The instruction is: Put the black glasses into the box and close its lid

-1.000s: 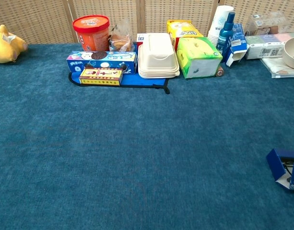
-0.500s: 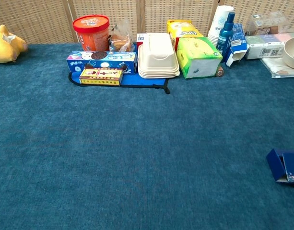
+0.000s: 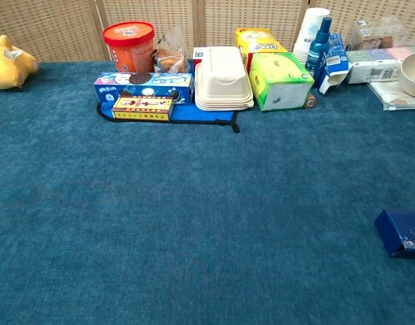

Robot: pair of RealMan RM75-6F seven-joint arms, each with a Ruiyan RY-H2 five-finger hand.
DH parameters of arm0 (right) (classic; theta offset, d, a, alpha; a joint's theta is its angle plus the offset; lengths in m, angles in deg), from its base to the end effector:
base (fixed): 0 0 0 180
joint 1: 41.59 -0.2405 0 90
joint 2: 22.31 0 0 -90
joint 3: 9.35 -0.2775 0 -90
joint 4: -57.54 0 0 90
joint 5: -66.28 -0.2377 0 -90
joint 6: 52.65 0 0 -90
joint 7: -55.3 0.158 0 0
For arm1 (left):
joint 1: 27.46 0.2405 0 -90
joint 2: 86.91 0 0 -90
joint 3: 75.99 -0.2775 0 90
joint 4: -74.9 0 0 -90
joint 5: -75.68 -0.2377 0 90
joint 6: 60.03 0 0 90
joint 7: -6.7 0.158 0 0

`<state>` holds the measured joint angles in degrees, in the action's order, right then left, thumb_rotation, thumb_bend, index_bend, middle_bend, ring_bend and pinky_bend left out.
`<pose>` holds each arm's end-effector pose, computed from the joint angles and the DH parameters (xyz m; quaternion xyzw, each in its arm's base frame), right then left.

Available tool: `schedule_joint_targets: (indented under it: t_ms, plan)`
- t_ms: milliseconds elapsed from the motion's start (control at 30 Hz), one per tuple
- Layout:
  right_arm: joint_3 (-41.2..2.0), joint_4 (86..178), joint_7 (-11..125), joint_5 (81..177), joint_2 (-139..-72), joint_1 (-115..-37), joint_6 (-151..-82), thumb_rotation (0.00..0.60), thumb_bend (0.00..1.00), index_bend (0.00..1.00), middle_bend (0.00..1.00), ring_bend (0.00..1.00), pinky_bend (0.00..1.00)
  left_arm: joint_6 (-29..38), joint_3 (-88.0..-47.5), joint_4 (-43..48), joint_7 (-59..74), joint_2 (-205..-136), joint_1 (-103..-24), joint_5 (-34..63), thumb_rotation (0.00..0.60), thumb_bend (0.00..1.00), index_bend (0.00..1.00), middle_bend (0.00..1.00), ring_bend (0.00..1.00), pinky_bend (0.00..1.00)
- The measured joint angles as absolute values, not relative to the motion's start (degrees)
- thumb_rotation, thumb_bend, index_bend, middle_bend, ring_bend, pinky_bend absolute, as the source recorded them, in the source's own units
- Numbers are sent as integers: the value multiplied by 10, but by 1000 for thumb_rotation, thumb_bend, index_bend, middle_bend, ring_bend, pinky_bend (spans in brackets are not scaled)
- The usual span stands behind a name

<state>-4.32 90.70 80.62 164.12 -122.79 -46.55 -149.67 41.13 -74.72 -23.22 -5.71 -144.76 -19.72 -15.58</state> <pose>-0.3999 -0.1779 0.0110 0.6601 -0.3367 0.4616 0.4876 -0.3329 0.1157 0.2006 -0.4914 -0.4066 -0.4773 0.6044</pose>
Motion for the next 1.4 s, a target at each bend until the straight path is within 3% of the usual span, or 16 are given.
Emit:
schedule_joint_targets:
  t_ms: [433,700,1000,1400]
  plan:
    - [-49,955,800,1639,-1198,-477,-1490,600,298,275,284,214,210,410,-746,-233,-55,-1449,-199,-157,600,295,265,338,219,270]
    - [-30,1026,782,1662,-1153,-488,-1481,600,299,249,257,185,176,409,-746,-232,-56,-1447,-198,-156,600,296,265,338,219,270]
    - [-2,1150,721,1685,-1086,-508,-1426,600,298,158,190,107,114,402,-746,-227,-58,-1448,-200,-152,600,295,265,337,219,270]
    - [14,1206,692,1689,-1047,-525,-1370,600,302,93,163,61,88,402,-747,-223,-61,-1449,-199,-153,600,295,265,337,219,269]
